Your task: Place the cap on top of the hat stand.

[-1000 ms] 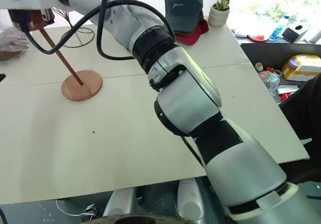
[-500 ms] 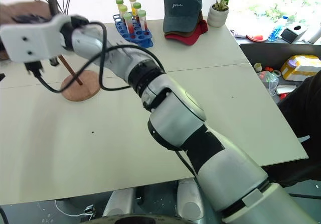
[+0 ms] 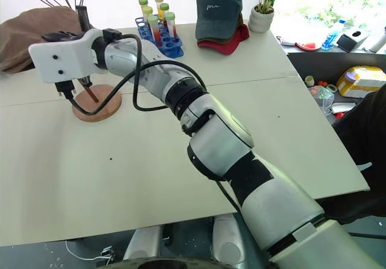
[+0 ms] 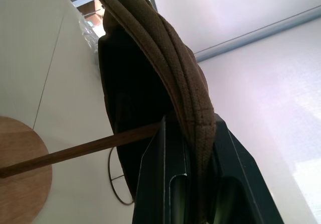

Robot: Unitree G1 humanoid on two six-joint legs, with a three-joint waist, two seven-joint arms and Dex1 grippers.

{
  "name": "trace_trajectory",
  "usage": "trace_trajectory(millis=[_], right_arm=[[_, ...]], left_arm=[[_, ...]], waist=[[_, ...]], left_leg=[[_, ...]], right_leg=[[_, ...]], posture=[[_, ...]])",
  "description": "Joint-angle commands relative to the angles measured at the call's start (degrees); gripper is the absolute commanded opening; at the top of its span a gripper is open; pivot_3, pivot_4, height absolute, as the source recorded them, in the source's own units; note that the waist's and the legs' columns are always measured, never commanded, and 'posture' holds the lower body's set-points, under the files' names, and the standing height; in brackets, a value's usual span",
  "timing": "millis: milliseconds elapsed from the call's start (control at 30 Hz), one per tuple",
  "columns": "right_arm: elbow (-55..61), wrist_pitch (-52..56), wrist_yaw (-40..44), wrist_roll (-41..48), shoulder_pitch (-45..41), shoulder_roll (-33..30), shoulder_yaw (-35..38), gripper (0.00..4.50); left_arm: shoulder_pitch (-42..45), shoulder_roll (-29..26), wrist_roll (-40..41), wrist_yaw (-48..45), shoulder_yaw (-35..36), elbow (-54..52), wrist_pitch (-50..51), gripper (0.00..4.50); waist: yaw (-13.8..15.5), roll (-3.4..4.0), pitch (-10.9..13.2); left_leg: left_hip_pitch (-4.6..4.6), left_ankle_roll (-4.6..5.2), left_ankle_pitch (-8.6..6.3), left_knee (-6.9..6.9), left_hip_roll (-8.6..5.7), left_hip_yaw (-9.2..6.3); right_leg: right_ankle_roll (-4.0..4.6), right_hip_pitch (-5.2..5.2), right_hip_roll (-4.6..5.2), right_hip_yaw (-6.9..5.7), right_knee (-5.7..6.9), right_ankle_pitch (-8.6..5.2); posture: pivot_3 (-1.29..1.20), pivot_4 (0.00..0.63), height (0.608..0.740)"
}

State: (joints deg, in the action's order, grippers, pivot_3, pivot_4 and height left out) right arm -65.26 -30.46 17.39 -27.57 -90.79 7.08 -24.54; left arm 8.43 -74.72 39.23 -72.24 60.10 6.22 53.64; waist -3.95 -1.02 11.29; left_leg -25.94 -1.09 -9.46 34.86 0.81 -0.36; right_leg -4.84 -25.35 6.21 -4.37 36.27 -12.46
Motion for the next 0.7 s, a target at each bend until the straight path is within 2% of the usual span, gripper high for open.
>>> trace_trajectory(millis=[33,133,200,267,500,700], right_arm=[[2.88,0.02,0.68,0.26,-0.43,-0.32,0.15,0.04],[2.63,0.74,1.35,0.63,-0.48,-0.12,0.67,1.24],[2.4,0.86,1.13,0.39,-0.78,-0.23,0.65,1.81],[2.7,0.9,1.26,0.03,-0.56,-0.46,0.38,2.67],[9.99,0.36,6.17,1.25,4.45,-3.34,0.44,2.67],[26.82,-0.06,16.43,6.04,14.47,-11.62,1.73,2.67]], left_arm=[[0.57,-2.05,-0.44,-0.39,3.04,-0.11,-0.48,4.5],[0.56,-2.0,-0.36,-0.35,2.75,-0.48,-0.42,4.5],[0.69,-1.83,-0.19,-0.21,2.13,-0.94,-0.49,4.5],[0.74,-1.73,0.0,-0.27,1.65,-1.3,-0.5,4.5],[0.9,-2.12,0.43,-1.17,-0.36,-2.38,-0.9,4.5],[2.92,-2.44,1.54,-1.09,-3.73,-3.06,-1.31,4.5]], waist=[[-0.04,0.0,0.0],[-0.05,0.0,0.0],[-0.04,0.0,0.0],[-0.04,0.0,0.0],[0.02,-0.03,-0.02],[0.17,-0.07,-0.04]], left_leg=[[0.0,0.0,0.0,0.0,0.0,0.0],[0.0,-0.01,0.0,-0.01,0.02,0.0],[0.0,-0.02,0.0,-0.01,0.04,0.0],[0.0,-0.03,0.0,-0.01,0.04,0.0],[0.0,-0.04,0.0,0.0,0.04,0.0],[0.0,-0.05,0.0,0.05,0.04,0.01]], right_leg=[[0.0,0.0,0.0,0.0,0.0,0.0],[0.01,-0.01,-0.01,0.0,0.0,0.01],[0.01,-0.01,-0.04,0.0,0.0,0.01],[0.02,-0.01,-0.04,0.0,0.0,0.01],[0.01,0.01,-0.04,0.0,0.0,0.02],[-0.02,0.05,-0.05,0.0,0.0,0.03]], posture=[[0.0,0.15,0.728],[0.0,0.15,0.728],[0.0,0.15,0.728],[0.0,0.15,0.728],[0.0,0.15,0.728],[0.0,0.15,0.728]])
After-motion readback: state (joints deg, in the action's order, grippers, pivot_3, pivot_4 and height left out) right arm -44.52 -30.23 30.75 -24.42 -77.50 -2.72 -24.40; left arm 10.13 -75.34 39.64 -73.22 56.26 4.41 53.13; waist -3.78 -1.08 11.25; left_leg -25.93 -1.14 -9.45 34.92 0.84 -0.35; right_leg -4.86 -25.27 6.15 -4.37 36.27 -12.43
